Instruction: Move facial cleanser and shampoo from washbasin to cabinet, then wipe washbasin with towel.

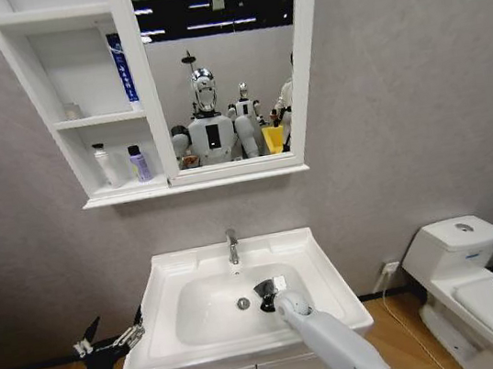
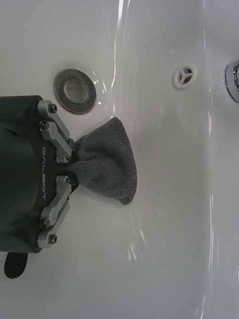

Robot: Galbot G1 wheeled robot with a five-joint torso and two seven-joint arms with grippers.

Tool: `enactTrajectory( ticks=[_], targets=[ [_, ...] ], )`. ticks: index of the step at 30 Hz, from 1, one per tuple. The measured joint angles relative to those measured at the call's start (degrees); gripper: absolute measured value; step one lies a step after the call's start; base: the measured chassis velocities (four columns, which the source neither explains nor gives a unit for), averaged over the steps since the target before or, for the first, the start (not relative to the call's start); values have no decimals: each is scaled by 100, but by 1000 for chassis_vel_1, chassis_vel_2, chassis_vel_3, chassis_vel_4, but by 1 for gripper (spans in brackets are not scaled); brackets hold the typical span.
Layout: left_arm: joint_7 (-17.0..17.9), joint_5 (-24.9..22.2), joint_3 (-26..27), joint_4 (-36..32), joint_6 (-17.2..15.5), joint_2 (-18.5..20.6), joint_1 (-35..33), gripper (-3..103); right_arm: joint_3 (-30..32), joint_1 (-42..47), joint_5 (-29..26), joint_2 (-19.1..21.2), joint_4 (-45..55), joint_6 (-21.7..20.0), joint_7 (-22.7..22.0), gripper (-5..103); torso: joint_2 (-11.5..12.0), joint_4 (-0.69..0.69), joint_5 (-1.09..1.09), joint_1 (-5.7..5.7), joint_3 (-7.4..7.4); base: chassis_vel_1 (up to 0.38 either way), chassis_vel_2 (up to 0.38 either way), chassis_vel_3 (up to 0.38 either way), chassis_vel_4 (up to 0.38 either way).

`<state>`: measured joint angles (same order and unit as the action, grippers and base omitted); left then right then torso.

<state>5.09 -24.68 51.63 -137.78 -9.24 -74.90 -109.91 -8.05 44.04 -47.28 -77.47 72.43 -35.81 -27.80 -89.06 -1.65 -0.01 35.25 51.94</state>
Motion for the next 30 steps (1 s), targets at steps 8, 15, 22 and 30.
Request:
enactTrajectory(
  ticks=[8, 15, 22, 30],
  targets=[
    [0, 0, 0, 0, 0, 0, 0, 100, -179, -64, 65, -221, -215, 174, 317, 6, 0, 0, 1, 0, 0, 0, 0, 0, 0],
    [0, 0, 0, 0, 0, 0, 0, 100, -220, -61, 91, -269, -253, 208, 352, 6, 0, 1, 1, 1, 0, 0, 0, 0, 0],
    [0, 0, 0, 0, 0, 0, 0, 100, -96, 132, 42, -36, 85, 68, 108, 6, 0, 2, 2, 1, 0, 0, 0, 0, 0],
    [0, 0, 0, 0, 0, 0, 0, 100, 240, 469, -9, 299, 587, -2, -102, 6, 0, 0, 2, 1, 0, 0, 0, 0, 0]
  ],
)
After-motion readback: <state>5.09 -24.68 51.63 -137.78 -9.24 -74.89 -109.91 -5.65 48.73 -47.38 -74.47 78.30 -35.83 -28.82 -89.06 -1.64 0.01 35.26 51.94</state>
